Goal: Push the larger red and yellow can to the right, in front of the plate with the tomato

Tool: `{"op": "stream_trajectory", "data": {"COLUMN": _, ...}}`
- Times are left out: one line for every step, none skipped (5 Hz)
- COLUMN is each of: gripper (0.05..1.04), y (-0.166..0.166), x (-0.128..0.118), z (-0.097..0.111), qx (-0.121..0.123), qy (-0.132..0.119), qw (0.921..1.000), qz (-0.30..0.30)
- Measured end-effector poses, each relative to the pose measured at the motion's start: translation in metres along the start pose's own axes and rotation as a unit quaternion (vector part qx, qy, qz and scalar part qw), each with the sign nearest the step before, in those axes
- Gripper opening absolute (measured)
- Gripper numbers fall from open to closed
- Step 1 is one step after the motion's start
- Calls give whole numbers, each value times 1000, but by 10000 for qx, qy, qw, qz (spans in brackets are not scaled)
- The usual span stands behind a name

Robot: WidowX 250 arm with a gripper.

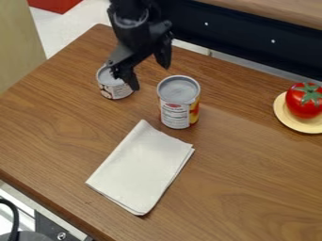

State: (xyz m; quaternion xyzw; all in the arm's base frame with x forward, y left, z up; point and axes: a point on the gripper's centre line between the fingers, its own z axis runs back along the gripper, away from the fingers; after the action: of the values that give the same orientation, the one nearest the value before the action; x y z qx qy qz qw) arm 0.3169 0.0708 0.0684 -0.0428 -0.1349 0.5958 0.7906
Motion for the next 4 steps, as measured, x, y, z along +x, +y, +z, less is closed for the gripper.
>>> {"op": "stream_trajectory", "data": {"gripper": 996, "y": -11, "x": 15, "z": -6, "qx": 359, "qy": -264, "qw": 9922, "qz": 1166}}
{"op": "stream_trajectory", "data": {"gripper": 996, "y": -15, "x": 22, "z": -17, "qx": 565, "qy": -644, "qw": 9761, "qz": 1997}}
{"op": "stream_trajectory", "data": {"gripper": 996, "y": -16, "x": 19, "z": -21, "qx": 496, "qy": -575, "qw": 9748, "qz": 2099}}
{"op": "stream_trajectory", "data": {"gripper": 996, "y": -13, "x": 15, "z": -33, "qx": 562, "qy": -632, "qw": 9772, "qz": 1950}}
